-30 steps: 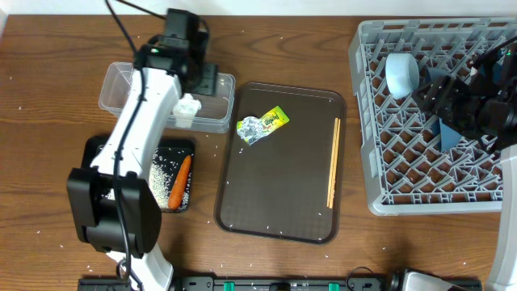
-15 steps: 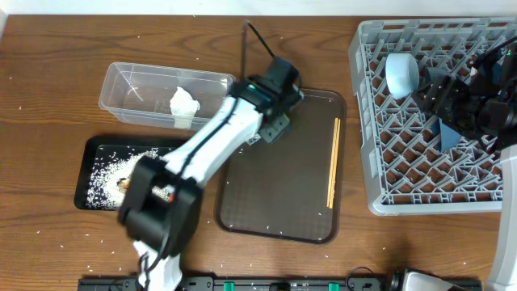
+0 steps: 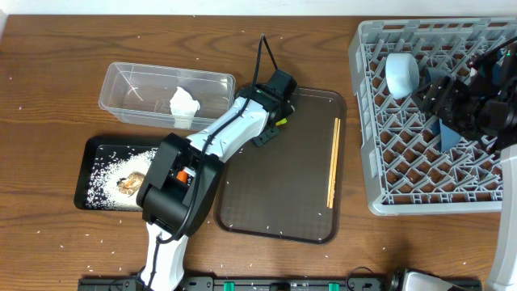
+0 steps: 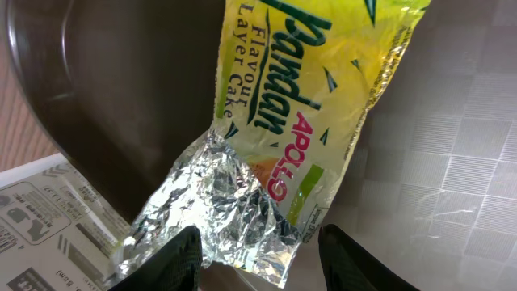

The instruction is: Sort waste into correct bins and load items into the dishwasher rack

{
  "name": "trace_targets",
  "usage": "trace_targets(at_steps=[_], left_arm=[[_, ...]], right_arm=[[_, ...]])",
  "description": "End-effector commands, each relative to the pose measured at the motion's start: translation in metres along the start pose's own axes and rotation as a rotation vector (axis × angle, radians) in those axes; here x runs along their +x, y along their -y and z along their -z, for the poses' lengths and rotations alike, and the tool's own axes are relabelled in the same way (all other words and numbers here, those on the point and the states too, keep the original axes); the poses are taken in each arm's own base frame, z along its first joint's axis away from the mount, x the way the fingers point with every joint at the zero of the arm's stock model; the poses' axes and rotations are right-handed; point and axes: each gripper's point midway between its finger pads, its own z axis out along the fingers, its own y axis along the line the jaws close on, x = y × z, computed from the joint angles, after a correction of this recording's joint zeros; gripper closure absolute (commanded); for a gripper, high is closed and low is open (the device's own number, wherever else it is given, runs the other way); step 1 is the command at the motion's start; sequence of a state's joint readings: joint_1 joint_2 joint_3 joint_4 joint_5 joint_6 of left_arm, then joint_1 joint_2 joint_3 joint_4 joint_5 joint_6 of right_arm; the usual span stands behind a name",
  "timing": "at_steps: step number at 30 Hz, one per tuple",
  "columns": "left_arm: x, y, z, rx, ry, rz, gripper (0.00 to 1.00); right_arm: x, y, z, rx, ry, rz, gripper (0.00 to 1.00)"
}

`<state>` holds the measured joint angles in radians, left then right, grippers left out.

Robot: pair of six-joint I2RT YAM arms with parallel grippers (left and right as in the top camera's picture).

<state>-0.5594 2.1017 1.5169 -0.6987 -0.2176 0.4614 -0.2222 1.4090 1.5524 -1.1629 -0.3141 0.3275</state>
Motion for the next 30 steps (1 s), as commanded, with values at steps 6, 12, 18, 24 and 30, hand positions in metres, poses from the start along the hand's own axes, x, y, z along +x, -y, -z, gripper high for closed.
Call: trace_targets(at_steps=[6,12,18,24,30], left_arm=[[-0.011,0.005,0.012,0.005,0.036,-0.03,0.51],[-0.022,-0.007,0.034,-0.074,0.082,-0.107,0.51],[-0.035,-0.006,0.035,-0.069,0.136,-0.216,0.51],[-0.029,-0.021,0.024,-0.074,0.12,-0.226,0.5],[-0.013,-0.042,0.005,-0.034,0.1,-0.16,0.46]], right_arm=[[0.001,-0.002,0.001,0.0,-0.002,0.021,0.27],[0.0,-0.003,0.001,-0.002,0.003,0.022,0.26],[0.0,-0.002,0.001,-0.001,0.001,0.022,0.27],[0.001,-0.002,0.001,0.0,-0.002,0.021,0.27],[0.002,-0.002,0.001,0.001,-0.006,0.02,0.26]])
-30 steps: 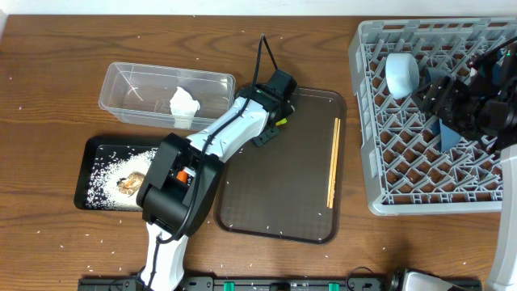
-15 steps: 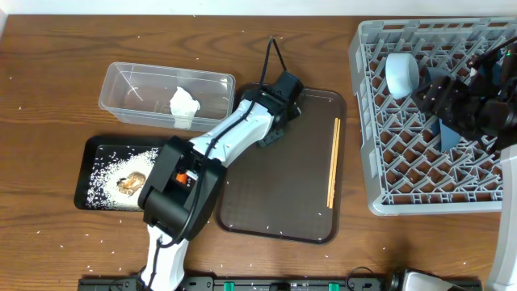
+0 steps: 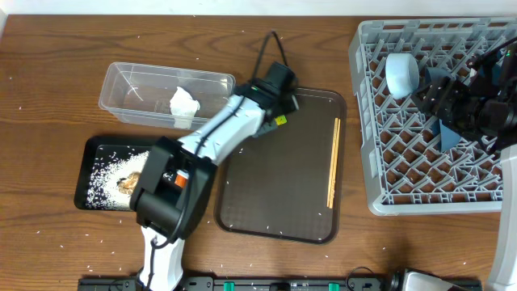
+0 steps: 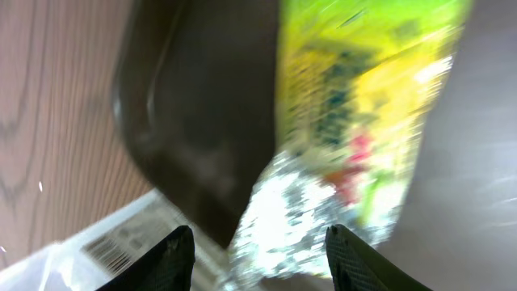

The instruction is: Sort waste into correct bins and load items into the dishwasher rack

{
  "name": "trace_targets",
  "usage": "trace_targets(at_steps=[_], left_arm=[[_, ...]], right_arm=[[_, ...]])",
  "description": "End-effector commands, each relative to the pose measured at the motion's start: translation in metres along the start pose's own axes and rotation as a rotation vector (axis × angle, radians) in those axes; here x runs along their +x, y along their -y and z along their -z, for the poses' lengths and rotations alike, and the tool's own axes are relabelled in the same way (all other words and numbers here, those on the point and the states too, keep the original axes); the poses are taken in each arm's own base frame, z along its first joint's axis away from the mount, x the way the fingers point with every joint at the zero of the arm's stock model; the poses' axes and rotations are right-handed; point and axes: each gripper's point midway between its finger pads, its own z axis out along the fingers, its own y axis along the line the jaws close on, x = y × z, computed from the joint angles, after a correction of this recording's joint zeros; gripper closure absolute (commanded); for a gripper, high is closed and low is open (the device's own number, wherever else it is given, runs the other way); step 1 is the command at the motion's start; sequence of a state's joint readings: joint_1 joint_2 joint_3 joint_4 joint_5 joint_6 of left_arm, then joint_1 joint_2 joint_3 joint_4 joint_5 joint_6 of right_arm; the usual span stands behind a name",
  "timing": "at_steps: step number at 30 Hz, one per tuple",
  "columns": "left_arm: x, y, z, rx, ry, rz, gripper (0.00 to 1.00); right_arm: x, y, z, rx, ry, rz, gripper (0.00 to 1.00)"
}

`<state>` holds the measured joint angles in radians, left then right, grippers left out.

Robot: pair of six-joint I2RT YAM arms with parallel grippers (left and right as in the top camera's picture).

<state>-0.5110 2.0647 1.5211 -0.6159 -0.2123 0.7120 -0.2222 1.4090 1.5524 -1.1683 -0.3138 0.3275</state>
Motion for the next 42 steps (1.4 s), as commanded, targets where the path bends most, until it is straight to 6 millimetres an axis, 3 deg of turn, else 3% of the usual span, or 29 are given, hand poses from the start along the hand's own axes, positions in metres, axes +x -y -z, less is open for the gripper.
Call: trace_targets(at_steps=[1,6,13,22,29,31,33,34,37,42], left_arm=[[0.002,-0.006,-0.007,0.048,0.029,0.021,0.46],[-0.005,0.005,-0.005,0.103,0.065,0.016,0.48],[-0.01,0.03,-0.001,0.201,0.081,-0.009,0.72],[-0.002,0.039,-0.007,0.227,0.053,-0.007,0.75],[0.005,0.047,-0.01,0.25,0.034,-0.012,0.69],[0.008,0.05,-0.011,0.256,0.026,-0.013,0.78],[0.009,0.05,-0.011,0.257,0.021,-0.001,0.94],[0.008,0.049,-0.011,0.256,0.02,0.021,0.94],[0.0,0.04,0.0,0.234,0.03,0.128,0.94],[-0.025,0.014,0.049,0.188,0.131,0.224,0.94]], right_arm=[[0.001,-0.002,0.001,-0.001,-0.002,0.021,0.26],[0.002,-0.002,0.001,0.0,-0.005,0.02,0.27],[0.005,-0.001,0.001,0.004,-0.016,0.024,0.27],[0.008,0.0,0.001,0.009,-0.031,0.042,0.27],[0.009,0.001,0.001,0.01,-0.036,0.047,0.28],[0.01,0.001,0.001,0.011,-0.038,0.047,0.28],[0.01,0.001,0.001,0.011,-0.038,0.047,0.28],[0.01,0.001,0.001,0.011,-0.039,0.048,0.28],[0.01,0.001,0.001,0.012,-0.04,0.049,0.28],[0.01,0.001,0.001,0.011,-0.037,0.049,0.28]])
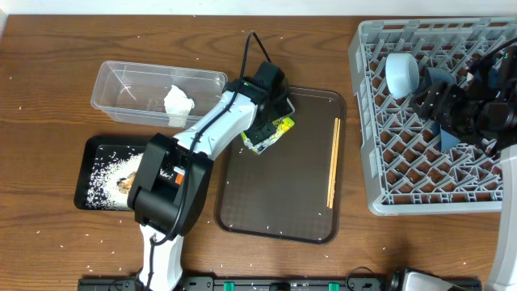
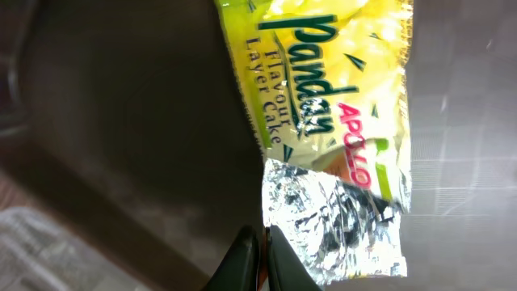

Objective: Sort waste into correct bins and load items into the dishwasher rack
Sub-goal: 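Drop the wrapper into the clear plastic bin with the left gripper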

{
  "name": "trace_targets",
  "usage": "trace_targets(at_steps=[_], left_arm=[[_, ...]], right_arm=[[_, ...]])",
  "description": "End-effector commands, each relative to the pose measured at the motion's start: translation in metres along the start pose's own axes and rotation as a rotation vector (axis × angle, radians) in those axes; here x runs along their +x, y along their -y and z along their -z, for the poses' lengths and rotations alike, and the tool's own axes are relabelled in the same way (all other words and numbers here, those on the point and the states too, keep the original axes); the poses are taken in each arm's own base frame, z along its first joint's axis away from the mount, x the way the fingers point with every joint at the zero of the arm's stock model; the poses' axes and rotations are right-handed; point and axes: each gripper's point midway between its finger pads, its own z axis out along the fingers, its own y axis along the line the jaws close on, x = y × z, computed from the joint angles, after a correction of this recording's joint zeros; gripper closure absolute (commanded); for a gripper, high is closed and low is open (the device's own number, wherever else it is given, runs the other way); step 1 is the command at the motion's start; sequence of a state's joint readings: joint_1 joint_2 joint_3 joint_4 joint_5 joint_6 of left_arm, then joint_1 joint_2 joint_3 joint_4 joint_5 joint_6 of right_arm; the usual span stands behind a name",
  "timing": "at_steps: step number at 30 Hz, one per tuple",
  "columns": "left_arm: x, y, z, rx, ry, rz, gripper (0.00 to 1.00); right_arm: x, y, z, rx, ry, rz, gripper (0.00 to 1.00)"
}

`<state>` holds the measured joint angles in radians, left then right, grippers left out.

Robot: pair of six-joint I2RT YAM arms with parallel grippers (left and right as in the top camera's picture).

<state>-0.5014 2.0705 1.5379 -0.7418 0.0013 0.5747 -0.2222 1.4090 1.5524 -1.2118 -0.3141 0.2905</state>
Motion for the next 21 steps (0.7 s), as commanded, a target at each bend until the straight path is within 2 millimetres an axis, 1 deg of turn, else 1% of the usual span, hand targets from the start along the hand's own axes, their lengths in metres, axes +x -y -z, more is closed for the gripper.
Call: trace_targets(at_steps=[1,3,6,8,10,12,14,15,17,19,21], left_arm=[[-0.034,-0.015,0.063,-0.061,0.158,0.09,0.94],[-0.04,-0.022,0.09,-0.091,0.219,0.099,0.94],[-0.039,-0.035,0.127,-0.136,0.294,0.127,0.94],[-0.032,-0.049,0.146,-0.171,0.324,0.156,0.94],[-0.019,-0.069,0.155,-0.227,0.316,0.2,0.94],[0.002,-0.097,0.156,-0.281,0.287,0.265,0.94],[0.02,-0.12,0.15,-0.296,0.267,0.323,0.94],[0.031,-0.133,0.144,-0.302,0.253,0.357,0.94],[0.049,-0.152,0.13,-0.294,0.233,0.411,0.94],[0.062,-0.162,0.115,-0.255,0.225,0.438,0.94],[0.075,-0.171,0.101,-0.227,0.205,0.425,0.94]], right_arm=[[0.0,-0.002,0.001,-0.001,0.003,0.025,0.28],[0.0,-0.002,0.001,0.0,0.003,0.025,0.28],[-0.002,-0.003,0.001,-0.003,0.009,0.028,0.27],[-0.004,-0.003,0.001,-0.005,0.018,0.029,0.27],[-0.006,-0.004,0.001,-0.008,0.026,0.028,0.27],[-0.007,-0.004,0.001,-0.01,0.03,0.023,0.27],[-0.007,-0.004,0.001,-0.009,0.03,0.023,0.27],[-0.007,-0.004,0.001,-0.009,0.03,0.023,0.27],[-0.007,-0.004,0.001,-0.009,0.03,0.024,0.27],[-0.006,-0.004,0.001,-0.008,0.027,0.023,0.27],[-0.006,-0.004,0.001,-0.008,0.024,0.022,0.27]])
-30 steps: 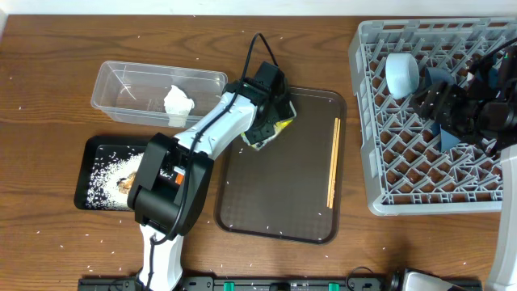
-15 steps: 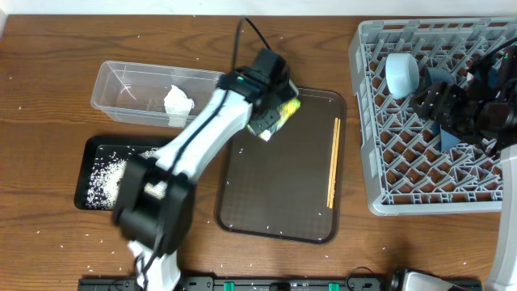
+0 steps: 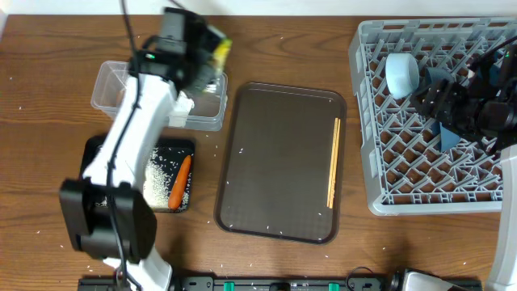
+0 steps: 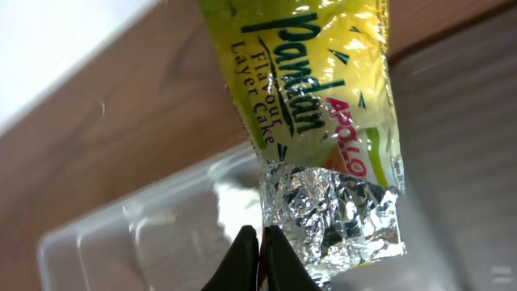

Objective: Sort waste into correct bins and load items into the dishwasher rack
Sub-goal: 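Drop the wrapper into the clear plastic bin with the left gripper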

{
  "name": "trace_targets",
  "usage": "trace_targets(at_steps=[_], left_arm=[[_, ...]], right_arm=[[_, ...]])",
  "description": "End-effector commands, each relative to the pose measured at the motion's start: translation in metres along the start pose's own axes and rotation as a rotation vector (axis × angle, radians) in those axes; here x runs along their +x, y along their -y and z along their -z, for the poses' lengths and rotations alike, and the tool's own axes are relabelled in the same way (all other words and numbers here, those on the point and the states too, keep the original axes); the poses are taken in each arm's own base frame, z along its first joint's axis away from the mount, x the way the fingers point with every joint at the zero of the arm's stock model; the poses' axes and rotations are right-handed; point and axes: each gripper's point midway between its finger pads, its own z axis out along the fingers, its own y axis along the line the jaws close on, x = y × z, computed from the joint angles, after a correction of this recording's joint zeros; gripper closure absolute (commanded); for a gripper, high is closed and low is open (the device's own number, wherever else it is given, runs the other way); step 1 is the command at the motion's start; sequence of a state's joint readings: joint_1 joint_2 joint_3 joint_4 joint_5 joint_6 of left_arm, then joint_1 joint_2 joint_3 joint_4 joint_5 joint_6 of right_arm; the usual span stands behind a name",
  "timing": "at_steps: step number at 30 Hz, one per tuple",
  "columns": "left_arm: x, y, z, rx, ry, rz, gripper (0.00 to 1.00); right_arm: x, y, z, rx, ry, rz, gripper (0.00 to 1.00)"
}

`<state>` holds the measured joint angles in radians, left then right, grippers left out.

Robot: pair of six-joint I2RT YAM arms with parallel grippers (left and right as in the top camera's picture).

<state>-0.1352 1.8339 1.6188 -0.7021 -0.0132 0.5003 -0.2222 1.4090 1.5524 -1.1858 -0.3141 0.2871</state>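
Note:
A yellow Pandan layer cake wrapper (image 4: pixel 311 113) with a torn foil end hangs from my left gripper (image 4: pixel 260 257), which is shut on its foil edge. In the overhead view the left gripper (image 3: pixel 206 55) holds the wrapper (image 3: pixel 219 52) above the right end of the clear plastic bin (image 3: pixel 113 95). A pair of chopsticks (image 3: pixel 332 162) lies on the brown tray (image 3: pixel 275 202). My right gripper (image 3: pixel 452 105) sits low inside the grey dishwasher rack (image 3: pixel 380 186), beside a pale blue cup (image 3: pixel 401 73); its jaws are too dark to read.
A black tray (image 3: pixel 157 174) strewn with rice holds a carrot (image 3: pixel 180 181) in front of the clear bin. White crumpled paper (image 4: pixel 233 196) lies inside the bin. Rice grains are scattered over the wooden table (image 3: pixel 48 65).
My left gripper, then shut on the wrapper at the brown tray's far left corner, now holds it in the air over the clear bin. The right arm is unchanged.
My left gripper stood open over the wrapper at the brown tray's far left corner, and was still open a second later. Then it was shut on the foil end. Now the wrapper is off the tray and hangs over the clear bin.

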Motion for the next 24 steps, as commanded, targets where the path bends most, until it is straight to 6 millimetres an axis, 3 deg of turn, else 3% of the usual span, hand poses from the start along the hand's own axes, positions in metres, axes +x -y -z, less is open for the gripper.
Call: trace_targets(at_steps=[1,6,7,8,9,10,16,18,21,24], left_arm=[[0.02,-0.007,-0.026,0.054,-0.044,-0.01,0.94],[0.033,-0.019,-0.032,0.051,-0.074,-0.051,0.94],[0.033,-0.021,-0.03,0.044,-0.073,-0.048,0.68],[0.033,-0.02,-0.027,0.045,-0.074,-0.048,0.36],[0.033,-0.019,-0.022,0.046,-0.073,-0.041,0.2],[0.031,-0.018,-0.015,0.045,-0.069,-0.034,0.18],[0.003,-0.013,0.04,0.009,0.051,0.051,0.19],[-0.007,0.0,0.058,0.045,0.1,0.074,0.21],[-0.016,0.038,0.075,0.182,0.142,0.044,0.36],[-0.009,0.065,0.078,0.246,0.097,0.008,0.57]], right_arm=[[0.001,-0.002,0.001,0.0,0.0,0.01,0.27],[0.001,-0.002,0.001,0.0,-0.001,0.01,0.27],[0.001,-0.002,0.001,0.0,-0.001,0.01,0.27],[0.001,-0.002,0.001,0.0,-0.001,0.01,0.27],[0.001,-0.002,0.001,0.0,-0.001,0.01,0.27],[0.001,-0.002,0.001,0.0,-0.001,0.01,0.27],[-0.001,-0.003,0.001,-0.002,0.006,0.012,0.26],[-0.003,-0.003,0.001,-0.004,0.012,0.014,0.26],[-0.003,-0.004,0.0,-0.007,0.015,0.019,0.29],[0.002,-0.013,-0.001,-0.024,-0.002,0.042,0.34]])
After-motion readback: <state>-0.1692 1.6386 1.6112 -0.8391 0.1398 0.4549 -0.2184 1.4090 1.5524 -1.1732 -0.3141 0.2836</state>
